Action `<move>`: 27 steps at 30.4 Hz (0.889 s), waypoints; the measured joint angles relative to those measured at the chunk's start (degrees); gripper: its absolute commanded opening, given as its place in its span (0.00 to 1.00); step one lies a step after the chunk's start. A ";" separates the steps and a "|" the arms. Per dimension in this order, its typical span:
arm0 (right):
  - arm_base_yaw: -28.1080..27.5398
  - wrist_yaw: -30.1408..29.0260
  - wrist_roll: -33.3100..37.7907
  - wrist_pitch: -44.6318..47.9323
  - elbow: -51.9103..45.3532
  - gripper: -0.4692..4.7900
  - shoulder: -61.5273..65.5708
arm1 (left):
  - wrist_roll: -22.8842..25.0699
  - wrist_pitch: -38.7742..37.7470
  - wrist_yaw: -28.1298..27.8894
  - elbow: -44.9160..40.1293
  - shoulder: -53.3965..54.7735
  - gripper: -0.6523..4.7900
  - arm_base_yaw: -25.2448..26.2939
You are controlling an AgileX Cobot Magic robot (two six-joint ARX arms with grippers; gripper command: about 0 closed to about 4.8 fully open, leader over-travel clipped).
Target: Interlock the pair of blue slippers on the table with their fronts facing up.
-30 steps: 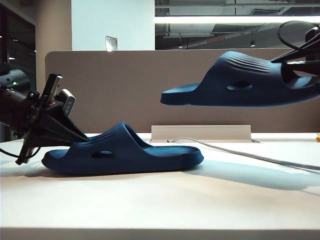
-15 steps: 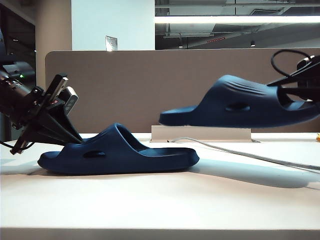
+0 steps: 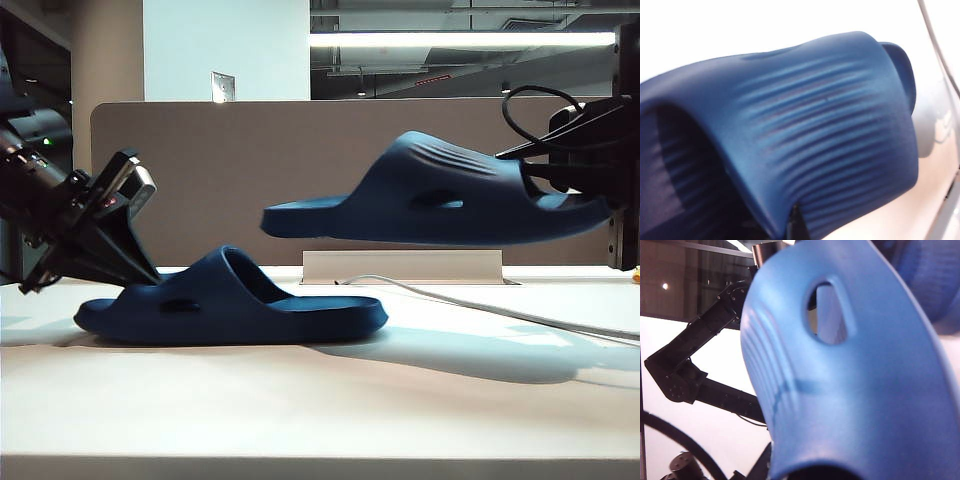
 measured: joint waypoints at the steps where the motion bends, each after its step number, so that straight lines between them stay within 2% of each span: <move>1: -0.04 -0.02 0.02 0.04 0.00 0.08 0.02 | 0.02 -0.13 -0.35 0.31 -0.33 0.11 0.20; 4: -0.07 -0.42 0.04 0.04 0.00 0.08 0.02 | 0.00 -0.98 -0.87 1.42 -1.88 0.11 0.50; 10: 0.02 -0.85 0.07 0.04 0.00 0.08 0.50 | 0.85 -3.58 4.76 4.57 -2.64 0.11 0.94; 18: 0.02 -0.98 0.09 0.15 0.00 0.08 3.19 | 3.98 -12.17 5.03 7.43 -2.58 0.11 0.96; 27: 0.02 -0.90 0.09 0.52 0.00 0.08 4.55 | 6.82 -16.79 5.20 7.58 -2.62 0.11 0.94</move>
